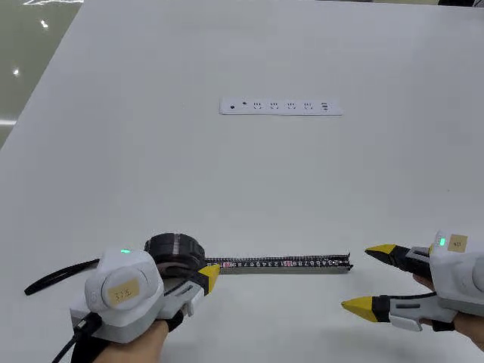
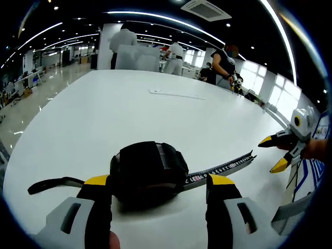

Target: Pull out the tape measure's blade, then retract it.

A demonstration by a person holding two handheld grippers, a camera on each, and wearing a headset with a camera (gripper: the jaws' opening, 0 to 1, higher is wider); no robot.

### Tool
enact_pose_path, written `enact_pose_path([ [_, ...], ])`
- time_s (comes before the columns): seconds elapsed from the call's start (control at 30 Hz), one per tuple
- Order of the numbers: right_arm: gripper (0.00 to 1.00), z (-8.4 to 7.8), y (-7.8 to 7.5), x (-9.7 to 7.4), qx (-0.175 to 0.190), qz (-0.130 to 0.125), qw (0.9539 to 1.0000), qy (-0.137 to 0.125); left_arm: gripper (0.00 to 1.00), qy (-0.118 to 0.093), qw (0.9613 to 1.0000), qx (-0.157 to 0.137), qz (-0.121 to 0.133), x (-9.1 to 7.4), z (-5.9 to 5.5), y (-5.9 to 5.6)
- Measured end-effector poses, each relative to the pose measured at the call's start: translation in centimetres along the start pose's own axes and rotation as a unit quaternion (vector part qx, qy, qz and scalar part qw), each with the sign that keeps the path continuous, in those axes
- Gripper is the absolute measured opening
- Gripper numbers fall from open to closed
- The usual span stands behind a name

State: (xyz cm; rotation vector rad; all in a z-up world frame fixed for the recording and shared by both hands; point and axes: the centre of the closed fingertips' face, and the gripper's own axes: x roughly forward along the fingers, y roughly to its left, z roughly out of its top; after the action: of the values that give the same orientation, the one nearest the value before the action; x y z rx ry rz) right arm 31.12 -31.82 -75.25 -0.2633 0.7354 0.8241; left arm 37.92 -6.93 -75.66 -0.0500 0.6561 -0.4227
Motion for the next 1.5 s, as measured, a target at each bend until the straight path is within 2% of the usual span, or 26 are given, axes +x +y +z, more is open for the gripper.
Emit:
enact_pose_path([
  [0.23, 0.53, 0.1, -0.6, 1.3, -0.031, 0.029, 0.9989, 0.022, 0.66, 0.001, 0.9998, -0.011, 0.017, 0.3, 0.1, 0.6],
  [0.4, 0.47, 0.0, -1.2, 1.9, -0.046, 0.040, 0.9976, 0.033, 0.64, 0.002, 0.9993, -0.030, 0.025, 0.7, 0.2, 0.9],
  [0.53, 0.43, -0.2, -1.1, 2.4, -0.060, 0.054, 0.9958, 0.042, 0.63, 0.004, 0.9990, -0.034, 0.031, 0.8, 0.2, 1.0],
  [0.6, 0.41, -0.4, -1.6, 2.4, -0.067, 0.051, 0.9954, 0.047, 0.60, 0.007, 0.9989, -0.031, 0.035, 1.0, 0.1, 1.3],
  [0.67, 0.39, -0.2, -1.9, 2.4, -0.062, 0.053, 0.9958, 0.043, 0.61, 0.004, 0.9984, -0.046, 0.033, 1.1, 0.2, 1.3],
  [0.83, 0.34, -0.4, -2.1, 2.7, -0.073, 0.062, 0.9941, 0.052, 0.62, 0.006, 0.9979, -0.057, 0.032, 1.1, 0.3, 1.3],
  [0.87, 0.30, -0.6, -2.1, 2.7, -0.078, 0.065, 0.9932, 0.057, 0.62, 0.005, 0.9978, -0.058, 0.032, 1.1, 0.3, 1.3],
  [1.1, 0.26, -1.1, -2.4, 3.2, -0.089, 0.074, 0.9910, 0.066, 0.61, 0.005, 0.9978, -0.057, 0.033, 1.1, 0.2, 1.4],
  [1.2, 0.21, -1.4, -2.6, 3.1, -0.108, 0.079, 0.9882, 0.075, 0.61, 0.008, 0.9977, -0.058, 0.032, 1.1, 0.2, 1.4],
  [1.27, 0.18, -1.3, -2.7, 3.1, -0.104, 0.078, 0.9888, 0.073, 0.61, 0.008, 0.9978, -0.058, 0.033, 1.1, 0.2, 1.4],
  [1.5, 0.15, -1.4, -2.0, 3.3, -0.123, 0.095, 0.9843, 0.083, 0.61, 0.009, 0.9978, -0.057, 0.033, 1.1, 0.2, 1.4],
])
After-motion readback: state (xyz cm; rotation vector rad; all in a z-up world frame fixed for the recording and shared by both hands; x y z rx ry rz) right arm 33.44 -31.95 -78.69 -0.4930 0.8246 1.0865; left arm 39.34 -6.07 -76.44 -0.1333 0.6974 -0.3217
